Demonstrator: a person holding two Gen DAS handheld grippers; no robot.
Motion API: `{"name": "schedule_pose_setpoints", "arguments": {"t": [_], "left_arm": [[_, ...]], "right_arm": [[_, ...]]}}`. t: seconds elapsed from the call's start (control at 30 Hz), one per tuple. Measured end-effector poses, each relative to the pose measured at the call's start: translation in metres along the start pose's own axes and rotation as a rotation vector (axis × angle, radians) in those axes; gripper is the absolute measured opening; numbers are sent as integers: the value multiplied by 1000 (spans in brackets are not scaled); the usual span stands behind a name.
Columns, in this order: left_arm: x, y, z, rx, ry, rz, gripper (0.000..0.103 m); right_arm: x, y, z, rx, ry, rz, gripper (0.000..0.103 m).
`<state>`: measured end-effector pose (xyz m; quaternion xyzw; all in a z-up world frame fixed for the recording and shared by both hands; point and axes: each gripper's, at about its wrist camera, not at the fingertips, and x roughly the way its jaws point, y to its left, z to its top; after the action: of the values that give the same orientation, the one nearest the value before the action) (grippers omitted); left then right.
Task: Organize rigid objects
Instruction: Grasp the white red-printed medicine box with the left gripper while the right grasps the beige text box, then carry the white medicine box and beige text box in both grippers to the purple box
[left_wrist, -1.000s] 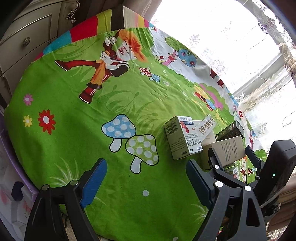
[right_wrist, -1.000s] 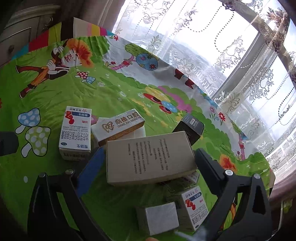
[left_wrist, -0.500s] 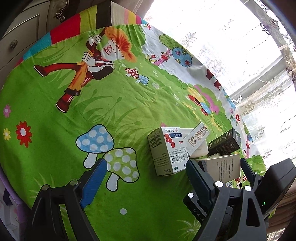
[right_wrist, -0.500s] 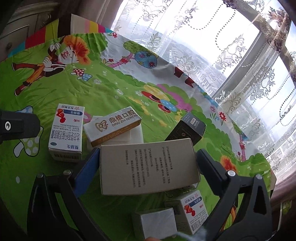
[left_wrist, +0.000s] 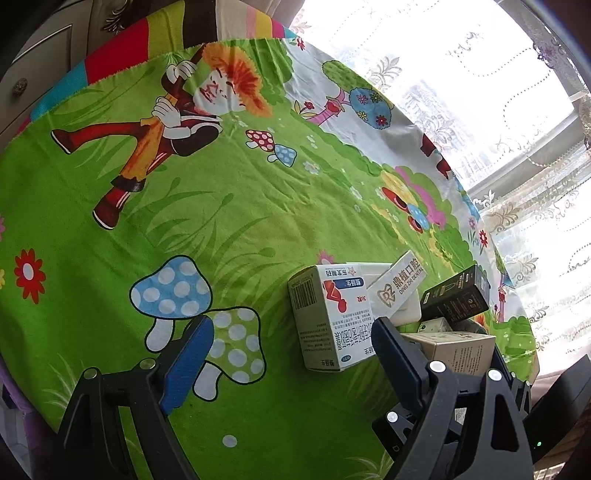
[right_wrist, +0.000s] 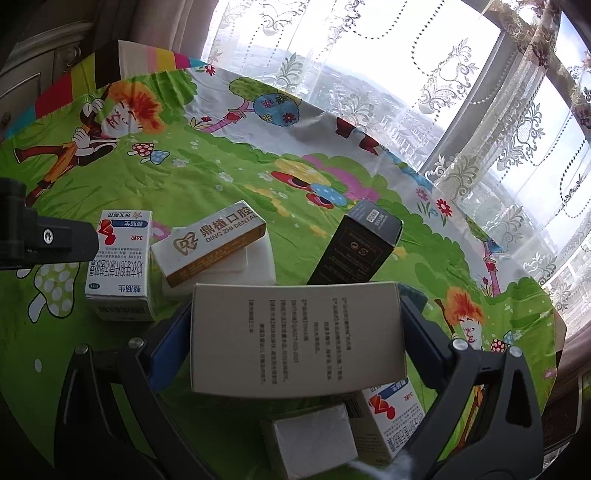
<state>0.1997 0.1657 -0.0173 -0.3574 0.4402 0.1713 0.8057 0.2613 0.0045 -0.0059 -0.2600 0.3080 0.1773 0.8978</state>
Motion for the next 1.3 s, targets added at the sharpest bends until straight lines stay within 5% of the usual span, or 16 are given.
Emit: {"name": "schedule_pose_setpoints", "arguments": {"t": [0.4, 0.73, 0.8, 0.87, 1.3], "left_arm": [[16, -23, 9, -9, 50, -13, 88], [47, -46, -7, 128, 135, 82, 87], [48, -53, -10, 195, 117, 96, 78], [48, -55, -11, 230, 106, 120, 57], [18, -35, -20, 249, 44, 85, 41]], "right_arm": [[-24, -42, 4, 186, -71, -105, 101], [-30, -79, -3, 372, -76, -179, 101], [-29, -78, -2, 370, -72, -170, 101], [-28, -75, -2, 361, -70, -166, 101], [-27, -72, -3, 366, -53, -119, 101]]}}
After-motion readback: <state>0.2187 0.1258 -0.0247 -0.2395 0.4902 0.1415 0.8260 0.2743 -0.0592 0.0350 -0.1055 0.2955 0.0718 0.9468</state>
